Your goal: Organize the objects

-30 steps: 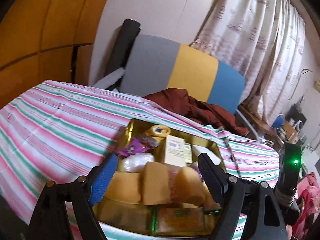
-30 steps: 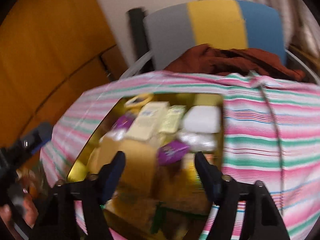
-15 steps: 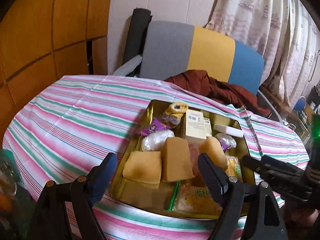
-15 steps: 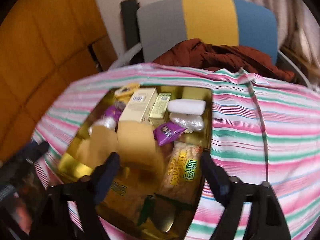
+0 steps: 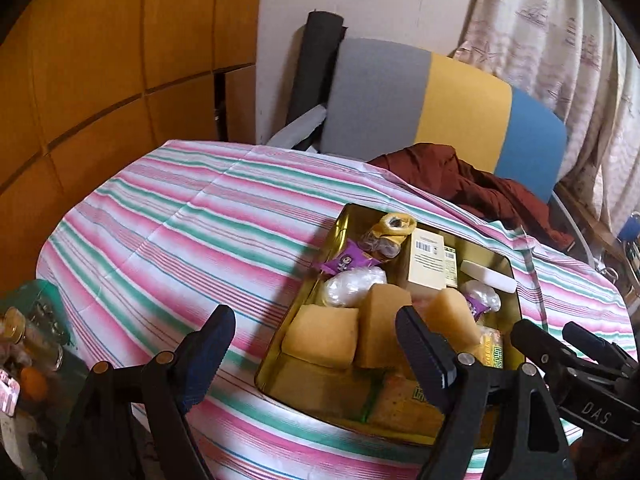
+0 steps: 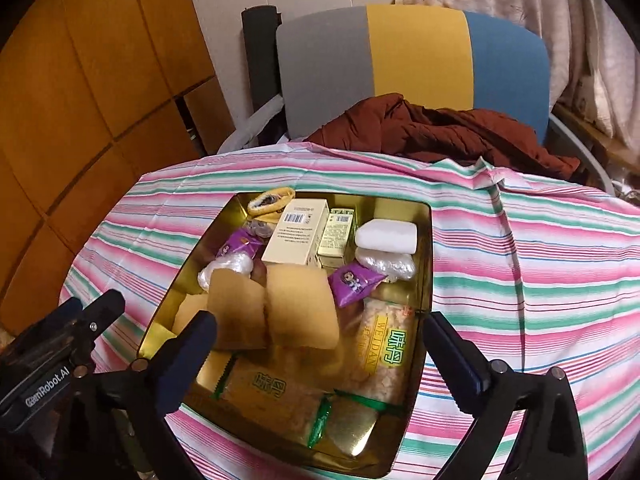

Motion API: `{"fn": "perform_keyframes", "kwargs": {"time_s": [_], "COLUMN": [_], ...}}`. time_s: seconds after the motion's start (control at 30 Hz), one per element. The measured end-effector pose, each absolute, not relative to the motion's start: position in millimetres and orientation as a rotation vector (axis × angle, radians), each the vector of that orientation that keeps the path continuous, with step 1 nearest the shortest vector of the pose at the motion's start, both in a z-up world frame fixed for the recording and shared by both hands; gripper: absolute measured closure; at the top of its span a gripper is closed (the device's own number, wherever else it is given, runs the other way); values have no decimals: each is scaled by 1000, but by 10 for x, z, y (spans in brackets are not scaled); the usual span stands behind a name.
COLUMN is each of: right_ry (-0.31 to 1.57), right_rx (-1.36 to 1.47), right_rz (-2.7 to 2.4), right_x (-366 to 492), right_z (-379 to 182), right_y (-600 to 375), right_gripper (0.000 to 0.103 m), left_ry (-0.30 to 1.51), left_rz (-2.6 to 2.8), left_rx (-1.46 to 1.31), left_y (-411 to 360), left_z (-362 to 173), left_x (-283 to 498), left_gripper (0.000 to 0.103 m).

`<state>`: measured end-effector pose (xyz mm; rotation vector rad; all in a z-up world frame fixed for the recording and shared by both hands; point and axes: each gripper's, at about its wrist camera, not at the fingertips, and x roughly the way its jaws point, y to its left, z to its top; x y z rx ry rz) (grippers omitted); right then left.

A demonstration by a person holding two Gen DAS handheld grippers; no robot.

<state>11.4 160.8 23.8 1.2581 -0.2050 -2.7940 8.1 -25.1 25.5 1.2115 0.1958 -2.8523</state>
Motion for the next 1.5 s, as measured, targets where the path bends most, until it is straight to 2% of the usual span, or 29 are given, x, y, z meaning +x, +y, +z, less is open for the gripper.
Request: {"fn": "perform_keyframes", "kwargs": {"time_s": [0.2,0.33,0.43,0.8,1.5], "right_ry": [-187,-208,-233,-202,-194], "right_rx": [1281,1298,1320,1326,1359], "right_rz": [-2853,-2877,-2867,-2913,-2927], "right_x": [108,120,109,136,138], "right_z": [285,279,257,259,191], "right_y": [1517,1513,1514,1498,1557], "right_gripper": [0,0,0,0,0], "left_ry": [246,146,77,2,22], "left_rz": [-2786,-2735,-2743,-2801,-2815], "left_rx": [1243,1276,1299,1325,1294], "left_y": [-310,-285,-224,-67,-96], "left_z": [247,194,162,198,288], "left_x": [82,59,59,80,59], "left_gripper": [20,21,26,26,26]}}
